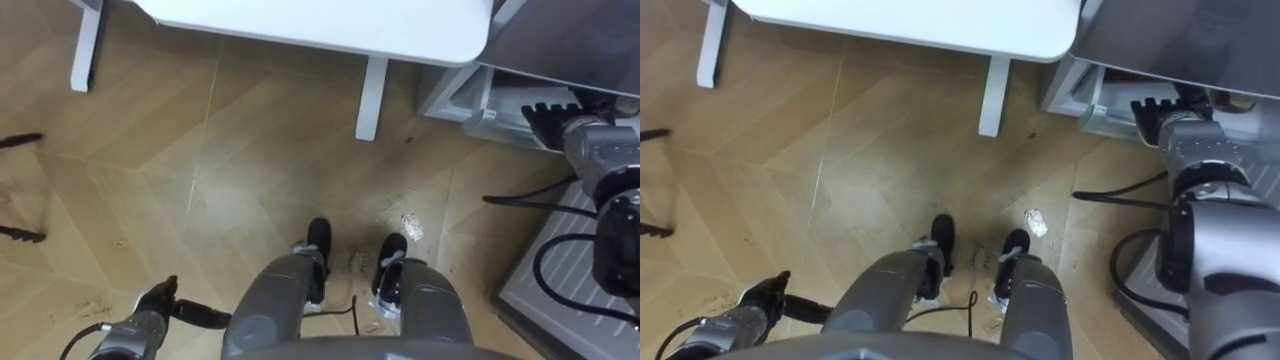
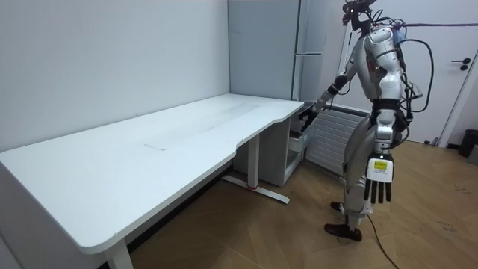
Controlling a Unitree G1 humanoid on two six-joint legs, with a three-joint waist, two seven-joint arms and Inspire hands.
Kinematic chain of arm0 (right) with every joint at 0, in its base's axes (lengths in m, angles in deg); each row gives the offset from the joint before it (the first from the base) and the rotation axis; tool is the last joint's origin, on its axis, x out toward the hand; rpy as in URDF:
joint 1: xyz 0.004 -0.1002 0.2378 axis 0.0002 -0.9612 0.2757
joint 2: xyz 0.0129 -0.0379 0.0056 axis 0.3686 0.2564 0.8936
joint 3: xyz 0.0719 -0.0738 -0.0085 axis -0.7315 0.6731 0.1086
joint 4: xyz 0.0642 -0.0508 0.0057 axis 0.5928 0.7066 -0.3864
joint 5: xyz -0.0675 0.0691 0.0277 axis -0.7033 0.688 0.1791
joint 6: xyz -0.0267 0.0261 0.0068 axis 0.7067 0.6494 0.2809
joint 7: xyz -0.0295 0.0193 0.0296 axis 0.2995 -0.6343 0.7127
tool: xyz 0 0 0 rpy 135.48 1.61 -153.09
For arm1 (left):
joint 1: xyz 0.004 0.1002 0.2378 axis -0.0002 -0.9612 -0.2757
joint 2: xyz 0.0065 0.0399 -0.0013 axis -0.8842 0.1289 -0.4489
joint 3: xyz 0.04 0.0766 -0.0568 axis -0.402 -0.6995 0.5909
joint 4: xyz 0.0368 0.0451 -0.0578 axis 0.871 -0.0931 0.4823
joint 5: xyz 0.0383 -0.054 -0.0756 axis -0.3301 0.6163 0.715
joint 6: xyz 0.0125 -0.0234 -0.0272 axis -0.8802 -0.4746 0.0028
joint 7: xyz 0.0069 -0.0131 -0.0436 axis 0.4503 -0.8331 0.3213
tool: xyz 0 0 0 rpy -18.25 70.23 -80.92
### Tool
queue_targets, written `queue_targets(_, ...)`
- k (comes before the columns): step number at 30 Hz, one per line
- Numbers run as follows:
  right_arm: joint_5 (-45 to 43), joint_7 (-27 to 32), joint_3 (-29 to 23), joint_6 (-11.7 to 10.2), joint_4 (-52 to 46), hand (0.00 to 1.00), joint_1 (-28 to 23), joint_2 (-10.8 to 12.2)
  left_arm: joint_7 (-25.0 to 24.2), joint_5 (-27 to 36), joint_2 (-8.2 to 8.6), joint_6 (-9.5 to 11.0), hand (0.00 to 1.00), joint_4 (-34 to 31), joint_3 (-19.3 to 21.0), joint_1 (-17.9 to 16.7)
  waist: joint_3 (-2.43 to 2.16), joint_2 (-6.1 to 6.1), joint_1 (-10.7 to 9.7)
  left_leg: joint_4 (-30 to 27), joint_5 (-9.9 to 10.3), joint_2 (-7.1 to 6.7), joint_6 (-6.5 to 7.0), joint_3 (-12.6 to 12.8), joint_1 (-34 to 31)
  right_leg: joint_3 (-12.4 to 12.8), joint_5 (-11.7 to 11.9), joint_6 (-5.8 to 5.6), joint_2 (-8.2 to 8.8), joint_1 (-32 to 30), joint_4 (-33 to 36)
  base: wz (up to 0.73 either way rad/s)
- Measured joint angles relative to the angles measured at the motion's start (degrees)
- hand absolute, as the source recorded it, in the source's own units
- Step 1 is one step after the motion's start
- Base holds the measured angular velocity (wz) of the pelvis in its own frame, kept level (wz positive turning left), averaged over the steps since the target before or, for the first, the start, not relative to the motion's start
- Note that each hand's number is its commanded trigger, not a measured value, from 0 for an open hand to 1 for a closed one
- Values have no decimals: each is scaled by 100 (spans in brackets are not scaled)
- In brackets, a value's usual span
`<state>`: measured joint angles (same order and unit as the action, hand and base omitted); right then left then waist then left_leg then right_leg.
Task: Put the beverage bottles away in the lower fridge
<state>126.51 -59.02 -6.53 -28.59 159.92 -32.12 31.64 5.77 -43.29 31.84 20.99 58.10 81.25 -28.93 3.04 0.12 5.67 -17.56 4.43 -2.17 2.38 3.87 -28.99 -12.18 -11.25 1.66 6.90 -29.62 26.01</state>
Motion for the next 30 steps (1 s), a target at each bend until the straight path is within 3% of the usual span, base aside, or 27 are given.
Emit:
queue_targets(9, -406, -377, 191, 264, 459, 0, -196, -16, 4, 7, -7, 3, 0, -55, 2, 32, -11, 11, -72, 48, 3, 56, -2, 78, 505, -94, 21, -14, -73, 658, -337, 4)
queue_targets(14, -700, -919, 175, 305, 454, 0, -785, -17, -99, -13, -6, 119, 0, -118, 138, 45, -126, -32, -104, 268, 4, 80, -2, 93, 999, -188, 71, -38, -128, 1222, -643, 6)
queue_targets(17, -809, -1128, 182, 307, 432, 0, -1055, -16, -133, -1, -12, 127, 0, -119, 143, 14, -166, -41, -194, 335, 7, 92, -1, 85, 1243, -214, 136, -69, -202, 1584, -915, 9)
queue_targets(19, -1091, -1317, 181, 311, 331, 0, -1304, -7, -134, 3, -24, 133, 0, -125, 144, -102, -250, -96, -279, 487, 9, 83, 1, 91, 1488, -221, 151, -87, -255, 1824, -1046, 3)
queue_targets(20, -1206, -1399, 181, 306, 293, 0, -1381, -8, -135, 10, -25, 134, 0, -125, 145, -150, -268, -126, -349, 492, 22, 63, 5, 89, 1600, -217, 166, -90, -277, 1953, -1100, 0)
queue_targets(25, -1388, -1697, 148, 199, -110, 0, -2066, 3, -146, -9, -16, 207, 0, -123, 262, -347, -309, -152, -395, 565, 153, 136, -20, 81, 2096, -196, 203, -105, -368, 2494, -1383, -5)
queue_targets(26, -1538, -1740, 148, 185, -113, 0, -2242, 6, -146, -18, -8, 225, 0, -138, 373, -438, -337, -144, -400, 586, 182, 136, -28, 82, 2214, -197, 209, -108, -387, 2641, -1463, -4)
queue_targets(30, -1734, -1862, 158, 41, -151, 0, -2827, 112, -125, -28, 21, 232, 0, -183, 584, -670, -344, -136, -424, 606, 247, 143, -62, 111, 2451, -195, 209, -110, -426, 2931, -1608, -1)
